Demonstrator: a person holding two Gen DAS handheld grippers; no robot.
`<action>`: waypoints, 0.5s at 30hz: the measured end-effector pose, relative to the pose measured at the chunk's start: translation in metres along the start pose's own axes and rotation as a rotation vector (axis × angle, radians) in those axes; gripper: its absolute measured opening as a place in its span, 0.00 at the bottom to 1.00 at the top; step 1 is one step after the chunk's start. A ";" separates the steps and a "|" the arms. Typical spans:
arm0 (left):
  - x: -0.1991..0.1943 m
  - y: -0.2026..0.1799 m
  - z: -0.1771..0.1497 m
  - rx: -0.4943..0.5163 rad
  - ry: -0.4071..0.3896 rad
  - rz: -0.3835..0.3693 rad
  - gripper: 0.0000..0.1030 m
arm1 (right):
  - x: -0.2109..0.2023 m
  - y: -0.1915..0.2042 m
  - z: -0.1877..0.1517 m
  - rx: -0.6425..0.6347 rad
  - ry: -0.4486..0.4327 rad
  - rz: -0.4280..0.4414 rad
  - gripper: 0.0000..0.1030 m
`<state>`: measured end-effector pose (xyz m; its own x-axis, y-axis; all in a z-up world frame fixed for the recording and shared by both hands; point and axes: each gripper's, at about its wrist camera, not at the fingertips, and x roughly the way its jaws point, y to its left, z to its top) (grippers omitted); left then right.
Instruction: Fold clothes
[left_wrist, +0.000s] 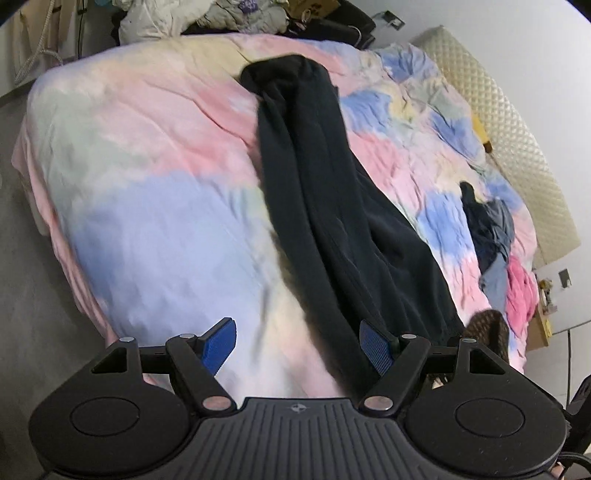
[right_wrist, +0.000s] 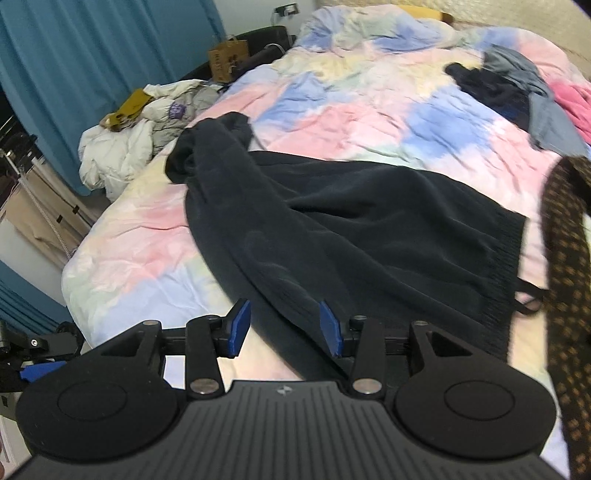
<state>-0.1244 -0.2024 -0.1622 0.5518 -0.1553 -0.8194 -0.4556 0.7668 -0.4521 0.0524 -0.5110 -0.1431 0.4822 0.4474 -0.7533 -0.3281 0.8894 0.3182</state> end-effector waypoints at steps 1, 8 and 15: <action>0.002 0.009 0.011 0.002 -0.007 0.015 0.73 | 0.010 0.009 0.005 -0.008 -0.001 0.004 0.44; 0.032 0.069 0.094 -0.044 -0.014 0.113 0.73 | 0.104 0.058 0.061 -0.089 0.018 0.029 0.55; 0.065 0.112 0.176 -0.117 0.007 0.207 0.74 | 0.213 0.093 0.120 -0.189 0.042 0.018 0.83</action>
<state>-0.0164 -0.0166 -0.2043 0.4338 -0.0071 -0.9010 -0.6362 0.7057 -0.3119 0.2218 -0.3215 -0.2043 0.4418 0.4556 -0.7728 -0.4851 0.8460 0.2214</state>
